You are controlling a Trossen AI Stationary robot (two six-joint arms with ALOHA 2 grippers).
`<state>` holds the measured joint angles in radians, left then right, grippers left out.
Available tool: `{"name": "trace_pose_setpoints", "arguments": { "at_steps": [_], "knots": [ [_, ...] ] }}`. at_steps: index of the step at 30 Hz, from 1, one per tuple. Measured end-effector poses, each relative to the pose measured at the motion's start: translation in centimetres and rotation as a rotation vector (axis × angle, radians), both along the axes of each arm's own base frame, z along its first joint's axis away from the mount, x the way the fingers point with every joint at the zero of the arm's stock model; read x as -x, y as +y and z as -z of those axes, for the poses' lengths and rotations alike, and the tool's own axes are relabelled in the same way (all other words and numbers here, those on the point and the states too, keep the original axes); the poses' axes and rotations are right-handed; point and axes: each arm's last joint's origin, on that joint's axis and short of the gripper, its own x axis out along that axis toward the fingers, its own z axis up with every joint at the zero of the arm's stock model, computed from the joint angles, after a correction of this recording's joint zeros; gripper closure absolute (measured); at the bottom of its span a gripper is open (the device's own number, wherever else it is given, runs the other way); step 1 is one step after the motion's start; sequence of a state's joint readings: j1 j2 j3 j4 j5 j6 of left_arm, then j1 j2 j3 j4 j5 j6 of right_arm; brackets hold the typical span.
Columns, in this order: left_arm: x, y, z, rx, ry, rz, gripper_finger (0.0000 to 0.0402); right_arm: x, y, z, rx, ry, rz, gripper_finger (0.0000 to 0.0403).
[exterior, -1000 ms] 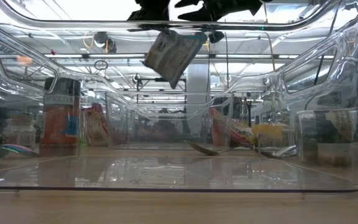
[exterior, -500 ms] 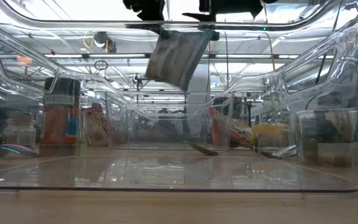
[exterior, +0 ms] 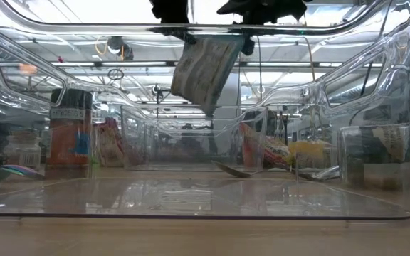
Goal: Pick & Place Food Item
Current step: Put the blue noodle pack into the middle transparent bin
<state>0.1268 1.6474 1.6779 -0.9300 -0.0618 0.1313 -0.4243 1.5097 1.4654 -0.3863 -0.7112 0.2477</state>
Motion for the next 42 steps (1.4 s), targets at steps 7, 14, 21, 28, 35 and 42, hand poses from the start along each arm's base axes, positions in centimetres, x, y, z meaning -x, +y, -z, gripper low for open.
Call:
{"name": "trace_pose_setpoints", "arguments": {
  "at_steps": [7,14,21,28,35,42],
  "knots": [
    [0.1,2.0,-0.2,0.183,-0.061,-0.114,0.0401,-0.4,0.8,0.1,0.124,-0.022,-0.018,0.0234],
    [0.2,3.9,-0.5,0.377,-0.133,-0.248,0.0401,0.0,1.0,-0.5,0.257,-0.031,0.048,0.0234],
    [0.5,5.0,-0.5,0.355,-0.137,-0.298,0.0401,2.7,1.2,-4.1,0.427,-0.183,0.109,0.0234],
    [0.1,5.8,-1.0,0.316,-0.219,-0.31,0.0401,4.2,1.7,-5.9,0.378,-0.243,0.149,0.0234],
    [0.1,6.4,-1.2,0.062,-0.218,-0.33,0.0401,4.2,1.6,-6.1,0.056,-0.201,0.256,0.0234],
    [0.6,6.9,-1.3,-0.389,-0.063,-0.365,0.0401,3.9,1.9,-6.4,-0.506,-0.109,0.424,0.0234]
  ]
}}
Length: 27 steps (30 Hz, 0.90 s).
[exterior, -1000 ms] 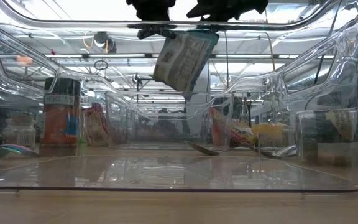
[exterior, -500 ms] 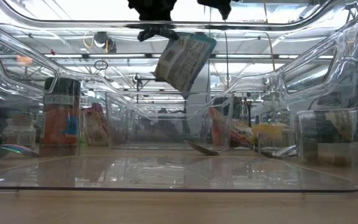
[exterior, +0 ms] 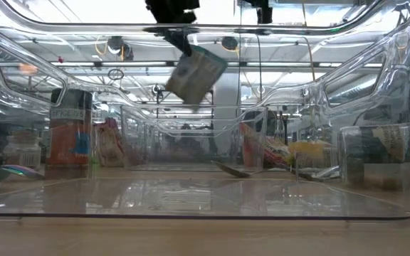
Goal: Pick & Place Food Item
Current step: Put the blue noodle pack into the middle transparent bin
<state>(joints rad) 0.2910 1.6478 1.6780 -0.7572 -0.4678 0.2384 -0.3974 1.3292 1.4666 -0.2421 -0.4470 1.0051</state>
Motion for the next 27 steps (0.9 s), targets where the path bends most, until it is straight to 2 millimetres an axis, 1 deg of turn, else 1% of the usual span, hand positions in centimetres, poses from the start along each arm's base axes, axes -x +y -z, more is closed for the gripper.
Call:
{"name": "trace_pose_setpoints", "arguments": {
  "at_steps": [2,4,7,10,13,16,17,20,23,27],
  "knots": [
    [-0.1,-0.3,-0.3,-0.124,0.066,-0.002,0.0401,-0.6,0.3,0.7,-0.18,0.053,0.088,0.0234],
    [-0.3,-0.6,-0.6,-0.245,0.129,-0.005,0.0401,-1.2,0.5,1.4,-0.31,0.094,0.188,0.0234],
    [-0.7,-1.1,-1.3,-0.401,0.214,-0.006,0.0401,-2.1,0.6,2.0,-0.409,0.091,0.296,0.0234],
    [-1.0,-1.5,-1.8,-0.518,0.282,-0.013,0.0401,-2.4,0.7,2.2,-0.516,0.071,0.41,0.0234],
    [-1.2,-2.0,-2.2,-0.571,0.306,-0.014,0.0401,-2.7,1.0,2.1,-0.563,-0.026,0.523,0.0234],
    [-1.3,-2.4,-2.2,-0.588,0.322,-0.003,0.0401,-2.8,1.1,2.8,-0.624,-0.148,0.599,0.0234],
    [-1.3,-2.6,-2.2,-0.595,0.332,-0.001,0.0401,-2.9,1.1,3.1,-0.65,-0.195,0.61,0.0234],
    [-1.4,-3.0,-2.2,-0.613,0.356,0.021,0.0401,-3.2,1.3,3.8,-0.732,-0.346,0.566,0.0234],
    [-1.5,-3.4,-2.3,-0.634,0.377,0.042,0.0401,-3.4,2.3,5.3,-0.817,-0.443,0.557,0.0234],
    [-1.7,-3.9,-2.6,-0.682,0.408,0.049,0.0401,-3.6,3.9,8.1,-0.932,-0.49,0.632,0.0234]
  ]
}}
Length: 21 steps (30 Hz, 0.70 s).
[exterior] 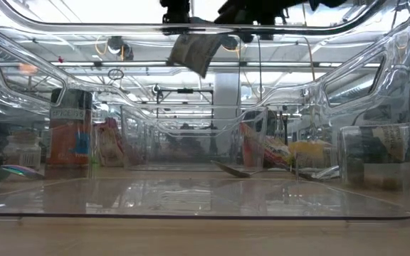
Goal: Pick & Place Food Item
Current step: Put the blue noodle pack into the middle transparent bin
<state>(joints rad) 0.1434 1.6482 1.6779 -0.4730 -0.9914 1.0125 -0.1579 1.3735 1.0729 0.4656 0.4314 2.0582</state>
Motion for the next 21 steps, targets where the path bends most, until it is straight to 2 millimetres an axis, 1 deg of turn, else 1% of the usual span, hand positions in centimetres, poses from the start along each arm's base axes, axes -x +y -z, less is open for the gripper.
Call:
{"name": "trace_pose_setpoints", "arguments": {
  "at_steps": [3,7,12,21],
  "knots": [
    [-0.2,-0.4,-0.2,-0.025,0.016,0.02,0.0401,0.2,1.0,0.9,-0.056,-0.07,0.055,0.0234],
    [-0.4,-1.0,-0.3,-0.045,0.06,0.076,0.0401,0.3,1.4,0.7,-0.05,-0.126,0.085,0.0234],
    [-0.8,-1.9,-0.4,-0.084,0.124,0.157,0.0401,0.4,1.3,0.2,0.007,-0.144,0.097,0.0234],
    [-1.2,-3.3,-1.0,-0.177,0.213,0.237,0.0401,0.3,1.6,0.5,-0.025,-0.126,0.078,0.0234]
  ]
}}
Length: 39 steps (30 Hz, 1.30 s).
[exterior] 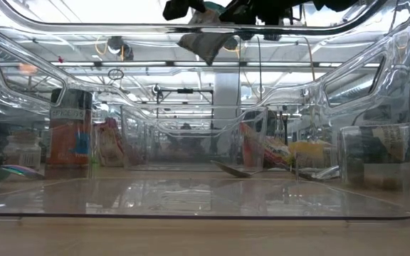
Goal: Pick & Place Food Item
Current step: Put the blue noodle pack into the middle transparent bin
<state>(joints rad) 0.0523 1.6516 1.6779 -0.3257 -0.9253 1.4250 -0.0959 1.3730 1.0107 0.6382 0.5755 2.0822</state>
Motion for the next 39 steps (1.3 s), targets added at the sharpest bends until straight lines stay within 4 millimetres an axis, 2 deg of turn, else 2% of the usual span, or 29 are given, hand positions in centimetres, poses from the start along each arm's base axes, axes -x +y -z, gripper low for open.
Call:
{"name": "trace_pose_setpoints", "arguments": {
  "at_steps": [11,18,22,30,39],
  "knots": [
    [-0.3,-2.7,-0.3,-0.036,0.018,0.083,0.0401,0.0,0.0,0.0,0.001,-0.001,-0.007,0.0234],
    [-0.3,-3.1,-0.4,-0.044,0.016,0.089,0.0401,0.0,0.1,-0.1,0.025,0.012,-0.025,0.0238],
    [-0.3,-3.1,-0.3,-0.041,0.012,0.089,0.0401,0.0,0.1,-0.4,0.07,-0.001,-0.035,0.0272],
    [-0.3,-3.1,-0.3,-0.035,0.007,0.09,0.0401,0.0,0.2,-0.7,0.134,0.016,-0.053,0.0389],
    [-0.2,-3.0,-0.4,-0.002,-0.048,0.055,0.039,0.0,-0.1,-0.7,0.204,0.053,-0.074,0.0401]
  ]
}}
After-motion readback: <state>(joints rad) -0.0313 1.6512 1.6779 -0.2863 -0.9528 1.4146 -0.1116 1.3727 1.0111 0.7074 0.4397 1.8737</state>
